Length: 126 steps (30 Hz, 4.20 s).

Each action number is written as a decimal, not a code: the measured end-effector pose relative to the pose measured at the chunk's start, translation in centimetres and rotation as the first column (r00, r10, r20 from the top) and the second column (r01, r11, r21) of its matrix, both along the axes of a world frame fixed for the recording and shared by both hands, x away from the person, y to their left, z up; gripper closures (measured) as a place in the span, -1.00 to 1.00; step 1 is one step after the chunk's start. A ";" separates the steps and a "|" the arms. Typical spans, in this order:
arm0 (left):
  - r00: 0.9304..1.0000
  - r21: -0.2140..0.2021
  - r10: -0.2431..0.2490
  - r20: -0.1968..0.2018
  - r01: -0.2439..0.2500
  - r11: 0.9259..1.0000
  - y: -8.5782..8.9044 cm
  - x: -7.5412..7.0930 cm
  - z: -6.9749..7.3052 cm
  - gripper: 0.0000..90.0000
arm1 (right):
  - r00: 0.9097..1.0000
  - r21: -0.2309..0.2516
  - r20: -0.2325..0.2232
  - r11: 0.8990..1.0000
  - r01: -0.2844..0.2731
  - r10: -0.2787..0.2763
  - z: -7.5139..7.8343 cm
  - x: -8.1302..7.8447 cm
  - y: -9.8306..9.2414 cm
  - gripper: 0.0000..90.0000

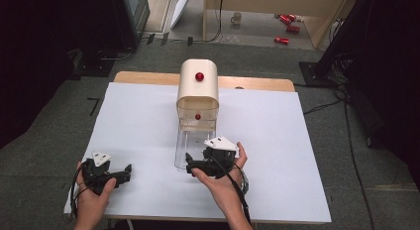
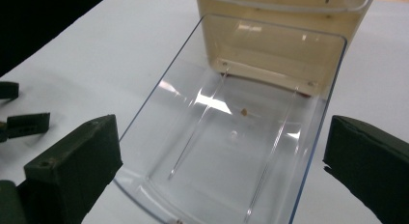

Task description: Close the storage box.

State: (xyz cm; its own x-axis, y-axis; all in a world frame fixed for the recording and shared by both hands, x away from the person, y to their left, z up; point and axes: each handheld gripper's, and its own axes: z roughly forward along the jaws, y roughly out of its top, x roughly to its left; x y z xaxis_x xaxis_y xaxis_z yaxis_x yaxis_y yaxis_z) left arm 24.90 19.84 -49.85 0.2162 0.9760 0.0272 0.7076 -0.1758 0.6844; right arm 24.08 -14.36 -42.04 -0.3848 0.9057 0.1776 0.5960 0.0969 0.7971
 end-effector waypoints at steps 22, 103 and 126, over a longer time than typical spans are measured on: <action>1.000 0.000 0.000 0.000 0.000 1.000 0.0 0.0 0.0 -1.00 | 0.999 -0.050 -0.025 0.998 0.039 -0.040 -3.1 -5.5 -0.7 -1.00; 1.000 -0.001 0.000 0.000 0.000 1.000 0.0 0.0 0.0 -1.00 | 0.999 0.007 0.002 0.998 0.054 -0.054 -3.3 1.7 1.1 0.70; 1.000 -0.001 0.000 0.000 0.000 1.000 0.0 0.0 0.0 -1.00 | 0.997 -0.018 -0.023 0.997 0.076 -0.076 -4.5 6.6 1.3 0.74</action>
